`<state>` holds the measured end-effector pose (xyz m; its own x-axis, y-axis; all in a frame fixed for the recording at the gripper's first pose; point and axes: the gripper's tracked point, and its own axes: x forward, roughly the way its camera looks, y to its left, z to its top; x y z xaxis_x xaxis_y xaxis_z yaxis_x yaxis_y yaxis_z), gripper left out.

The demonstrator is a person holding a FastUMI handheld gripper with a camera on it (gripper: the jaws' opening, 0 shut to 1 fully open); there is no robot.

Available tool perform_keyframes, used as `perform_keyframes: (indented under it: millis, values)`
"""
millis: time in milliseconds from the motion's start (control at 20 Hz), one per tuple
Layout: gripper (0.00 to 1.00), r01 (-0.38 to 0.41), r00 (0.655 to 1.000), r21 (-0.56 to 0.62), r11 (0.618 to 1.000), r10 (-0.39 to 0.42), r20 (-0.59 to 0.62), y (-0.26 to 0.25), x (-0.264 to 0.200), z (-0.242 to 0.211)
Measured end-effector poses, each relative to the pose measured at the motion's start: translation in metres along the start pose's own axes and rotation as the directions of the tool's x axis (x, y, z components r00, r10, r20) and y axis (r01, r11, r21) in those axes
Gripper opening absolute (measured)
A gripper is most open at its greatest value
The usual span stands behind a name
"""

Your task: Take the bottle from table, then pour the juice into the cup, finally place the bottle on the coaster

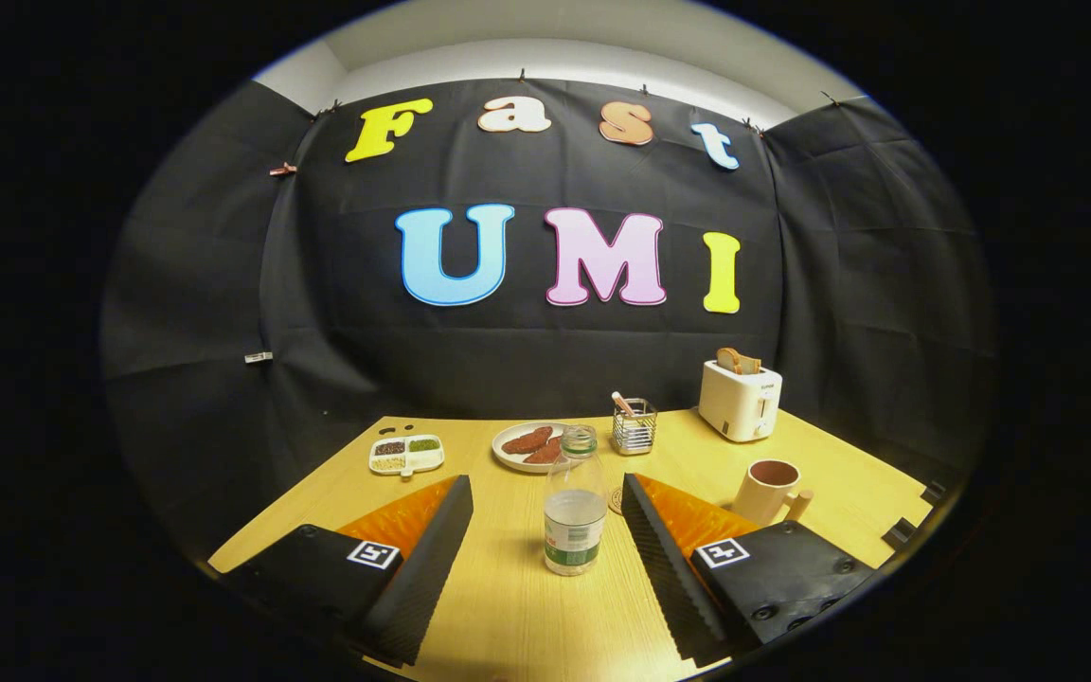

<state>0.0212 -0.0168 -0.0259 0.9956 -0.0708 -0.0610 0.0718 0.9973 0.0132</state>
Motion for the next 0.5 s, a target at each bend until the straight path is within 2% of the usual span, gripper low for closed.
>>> perform_keyframes:
  millis: [500]
  values:
    - [0.97,0.037,0.998,0.035,0.999,-0.035,-0.043,-0.012,0.031,-0.032]
